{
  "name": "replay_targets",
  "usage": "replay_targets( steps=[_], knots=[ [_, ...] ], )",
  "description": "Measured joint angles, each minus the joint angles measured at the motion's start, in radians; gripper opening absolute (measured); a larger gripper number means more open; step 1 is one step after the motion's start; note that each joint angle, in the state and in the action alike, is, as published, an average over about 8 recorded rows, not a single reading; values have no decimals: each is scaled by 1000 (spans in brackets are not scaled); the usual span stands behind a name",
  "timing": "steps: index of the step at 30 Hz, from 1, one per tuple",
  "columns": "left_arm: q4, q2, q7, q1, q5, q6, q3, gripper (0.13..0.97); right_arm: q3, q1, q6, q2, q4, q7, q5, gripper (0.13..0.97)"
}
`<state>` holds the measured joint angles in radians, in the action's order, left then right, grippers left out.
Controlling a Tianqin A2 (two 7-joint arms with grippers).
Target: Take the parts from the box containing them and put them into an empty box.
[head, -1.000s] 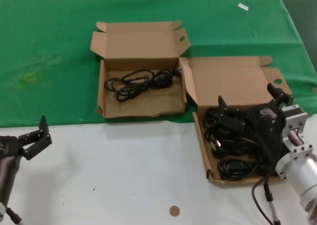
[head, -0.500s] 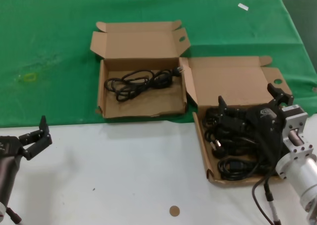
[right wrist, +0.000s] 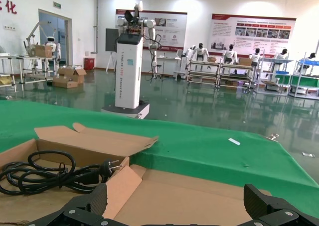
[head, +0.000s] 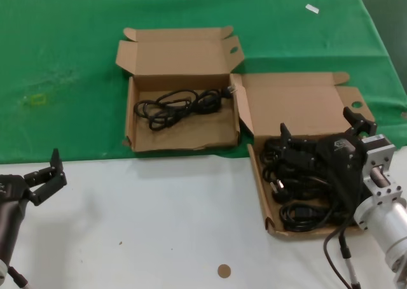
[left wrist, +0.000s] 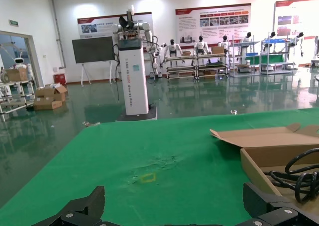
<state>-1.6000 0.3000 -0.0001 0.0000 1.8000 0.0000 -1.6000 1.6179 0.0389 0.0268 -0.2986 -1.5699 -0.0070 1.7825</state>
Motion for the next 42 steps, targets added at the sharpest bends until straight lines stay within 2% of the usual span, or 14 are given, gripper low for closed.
replay_targets(
  steps=[42],
  knots=[
    [0,0,0,0,0,0,0,966,0,0,0,0,0,0,0,966]
  ],
)
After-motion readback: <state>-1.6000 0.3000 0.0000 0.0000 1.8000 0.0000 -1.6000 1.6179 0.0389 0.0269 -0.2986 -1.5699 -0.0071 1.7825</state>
